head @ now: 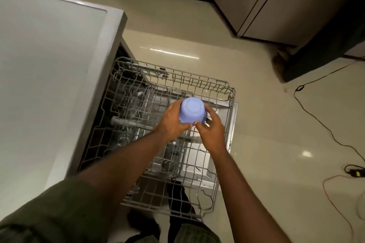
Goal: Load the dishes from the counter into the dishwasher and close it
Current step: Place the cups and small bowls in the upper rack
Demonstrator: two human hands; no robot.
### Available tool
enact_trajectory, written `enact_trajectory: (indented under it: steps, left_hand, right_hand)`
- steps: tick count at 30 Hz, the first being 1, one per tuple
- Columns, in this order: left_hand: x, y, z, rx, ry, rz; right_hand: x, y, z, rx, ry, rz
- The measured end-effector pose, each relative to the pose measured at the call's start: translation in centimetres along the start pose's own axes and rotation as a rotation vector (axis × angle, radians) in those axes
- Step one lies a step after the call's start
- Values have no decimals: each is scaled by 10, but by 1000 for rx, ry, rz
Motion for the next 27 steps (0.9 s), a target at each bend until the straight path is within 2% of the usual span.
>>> enact_trajectory:
  steps: [8, 15, 21, 27]
  left_hand:
    - [58, -19, -36, 52, 39, 43]
    - [67, -29, -51, 191, 82, -62]
    - [58, -17, -54, 17, 147, 31]
    - [22, 1, -39, 14, 113, 0]
  right_hand:
    - [54, -33, 12, -26, -62, -38]
    - [71, -54, 9, -45, 22, -182]
    - [68, -59, 6, 2, 15, -218]
    - [48, -55, 0, -55, -14, -253]
Point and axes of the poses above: each hand's wrist, its own x-axis towards the middle knuckle, its own z-axis out of the back of the hand, y = z × x, the point moved 7 cm from there along x, towards the middle knuckle, and after that the axes turned 6 degrees about z, right-handed, at the moved point
